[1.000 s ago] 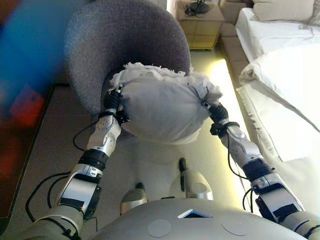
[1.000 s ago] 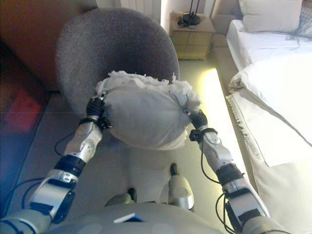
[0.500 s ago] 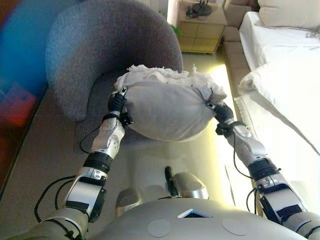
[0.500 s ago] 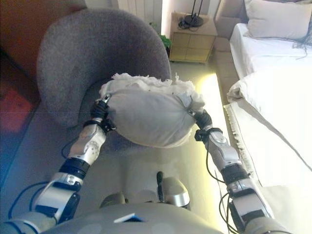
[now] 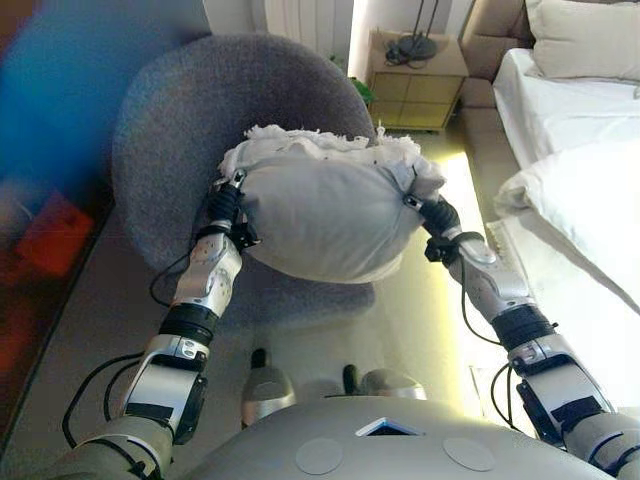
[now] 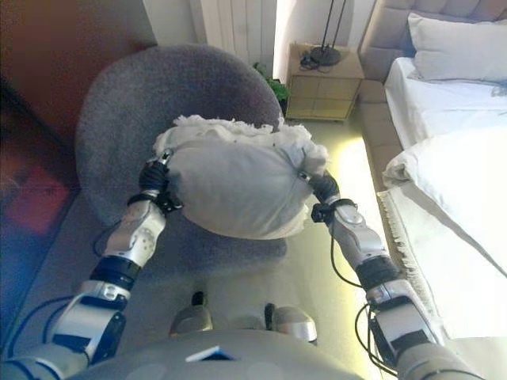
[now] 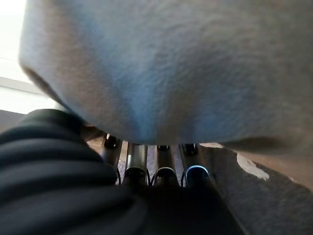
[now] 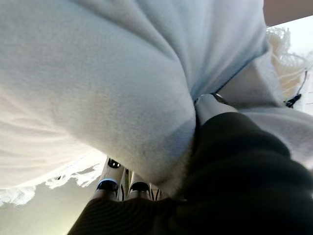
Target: Pick up the cushion and take it to the sofa
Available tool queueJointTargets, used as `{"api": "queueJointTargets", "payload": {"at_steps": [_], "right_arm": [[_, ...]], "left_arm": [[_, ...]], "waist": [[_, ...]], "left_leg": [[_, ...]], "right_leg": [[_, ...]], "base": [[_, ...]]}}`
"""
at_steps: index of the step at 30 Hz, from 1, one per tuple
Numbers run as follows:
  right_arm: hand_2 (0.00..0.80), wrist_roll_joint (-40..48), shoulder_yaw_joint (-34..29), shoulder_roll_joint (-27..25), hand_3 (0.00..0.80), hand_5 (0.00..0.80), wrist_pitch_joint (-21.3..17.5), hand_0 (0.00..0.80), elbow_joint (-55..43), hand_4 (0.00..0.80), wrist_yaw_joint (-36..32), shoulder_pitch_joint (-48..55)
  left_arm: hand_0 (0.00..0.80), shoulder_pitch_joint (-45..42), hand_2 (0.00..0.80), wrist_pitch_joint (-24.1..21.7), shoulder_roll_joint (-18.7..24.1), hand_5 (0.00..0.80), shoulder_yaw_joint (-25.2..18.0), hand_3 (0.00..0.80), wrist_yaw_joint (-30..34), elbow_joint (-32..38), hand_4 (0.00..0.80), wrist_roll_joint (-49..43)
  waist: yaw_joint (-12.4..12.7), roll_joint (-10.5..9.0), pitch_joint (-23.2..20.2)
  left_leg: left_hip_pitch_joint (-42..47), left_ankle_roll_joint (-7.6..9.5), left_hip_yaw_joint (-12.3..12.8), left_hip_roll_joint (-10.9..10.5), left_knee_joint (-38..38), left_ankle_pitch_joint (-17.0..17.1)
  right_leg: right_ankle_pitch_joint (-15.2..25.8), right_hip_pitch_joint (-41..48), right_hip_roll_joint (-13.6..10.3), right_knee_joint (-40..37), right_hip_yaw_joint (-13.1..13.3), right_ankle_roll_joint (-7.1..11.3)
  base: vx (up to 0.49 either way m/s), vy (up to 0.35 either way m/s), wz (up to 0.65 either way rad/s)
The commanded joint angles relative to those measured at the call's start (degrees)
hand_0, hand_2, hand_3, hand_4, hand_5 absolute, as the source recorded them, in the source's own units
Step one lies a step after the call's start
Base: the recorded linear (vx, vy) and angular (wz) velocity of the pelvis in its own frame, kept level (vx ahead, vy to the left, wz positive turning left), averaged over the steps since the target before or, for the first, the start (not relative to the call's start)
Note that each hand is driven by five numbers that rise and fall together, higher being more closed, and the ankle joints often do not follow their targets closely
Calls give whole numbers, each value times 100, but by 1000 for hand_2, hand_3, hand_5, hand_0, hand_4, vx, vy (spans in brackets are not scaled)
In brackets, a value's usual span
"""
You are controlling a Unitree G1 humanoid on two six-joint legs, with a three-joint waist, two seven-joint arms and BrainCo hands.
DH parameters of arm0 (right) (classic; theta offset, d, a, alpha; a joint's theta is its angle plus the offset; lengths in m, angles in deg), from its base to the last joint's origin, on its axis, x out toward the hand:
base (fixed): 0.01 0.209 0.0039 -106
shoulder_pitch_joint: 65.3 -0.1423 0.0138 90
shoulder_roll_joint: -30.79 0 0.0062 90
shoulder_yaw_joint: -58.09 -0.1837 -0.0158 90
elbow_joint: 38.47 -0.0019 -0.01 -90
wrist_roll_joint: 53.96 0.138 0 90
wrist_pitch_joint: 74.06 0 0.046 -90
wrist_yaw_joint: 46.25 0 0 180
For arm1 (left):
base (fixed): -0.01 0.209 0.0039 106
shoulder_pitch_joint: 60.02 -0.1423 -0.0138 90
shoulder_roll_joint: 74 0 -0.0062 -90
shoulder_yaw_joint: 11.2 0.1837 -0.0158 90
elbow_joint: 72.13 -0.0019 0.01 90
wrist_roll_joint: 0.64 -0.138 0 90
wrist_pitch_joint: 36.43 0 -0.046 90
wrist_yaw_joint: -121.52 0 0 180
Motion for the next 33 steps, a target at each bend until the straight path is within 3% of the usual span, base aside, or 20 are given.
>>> {"api": "queueJointTargets", "payload": {"at_steps": [1, 5, 7, 10, 14, 20, 26, 29, 33], "right_arm": [[800, 254, 271, 707, 800, 800, -573, 800, -186, 800, -21, -871], [800, 215, 257, 850, 800, 800, -566, 800, -430, 800, 169, -601], [800, 24, 258, 838, 800, 800, -465, 800, -644, 800, 58, -411], [800, -396, 369, 624, 800, 800, -471, 800, -785, 800, -194, -510], [800, -459, 375, 428, 800, 800, -413, 800, -826, 800, -372, -788], [800, -186, 322, 419, 800, 800, -205, 800, -825, 800, -385, -1152], [800, -30, 241, 493, 800, 800, -132, 800, -604, 800, 95, -1273], [800, -23, 181, 529, 800, 800, -195, 800, -358, 800, 249, -1451], [800, 169, 210, 547, 800, 800, -278, 800, -4, 800, 466, -2074]], "left_arm": [[800, 761, 800, -379, -54, 800, 362, 800, 152, 197, 800, 76], [800, 656, 800, -284, 20, 800, 354, 800, 46, 400, 800, -70], [800, 548, 800, -353, 3, 800, 314, 800, -142, 520, 800, 49], [800, 633, 800, -741, -89, 800, 265, 800, -487, 398, 800, 133], [800, 639, 800, -864, -216, 800, 128, 800, -735, 511, 800, 179], [800, 481, 800, -462, -219, 800, 112, 800, -855, 722, 800, -120], [800, 243, 800, -44, -21, 800, 114, 800, -709, 1176, 800, -278], [800, 270, 800, -105, -6, 800, 51, 800, -757, 1222, 800, -165], [800, 508, 800, -351, 65, 800, 44, 800, -922, 1182, 800, -92]], "waist": [[178, -262, -129], [196, -214, -65], [177, -221, -44], [128, -280, 113], [269, -360, 248], [623, -418, 301], [1083, -424, 369], [1285, -399, 441], [1575, -482, 708]], "left_leg": [[-203, 340, 186, -395, 446, -112], [39, 354, 300, -427, 388, -230], [73, 324, 278, -423, 405, -284], [-112, 274, 94, -455, 571, -401], [-353, 181, -59, -417, 590, -321], [-495, 125, -235, -389, 555, -251], [-696, 40, -431, -379, 793, -232], [-900, -22, -436, -370, 821, -149], [-1313, -107, -624, -391, 817, -37]], "right_leg": [[1007, -67, -906, 436, -435, 241], [993, -234, -932, 404, -682, 221], [982, -263, -911, 137, -662, 242], [1092, -483, -870, -222, -377, 342], [1157, -445, -858, -549, -407, 378], [1030, -162, -887, -743, -727, 337], [797, 144, -982, -607, -1194, 290], [751, 240, -1029, -633, -1471, 300], [721, 153, -1030, -667, -1692, 305]], "base": [[43, 202, -15], [87, 90, -18], [71, -8, -14], [1, -30, -14], [-19, -31, 11], [43, 9, 18], [90, 25, 47], [-25, 35, 63], [-203, -30, 58]]}}
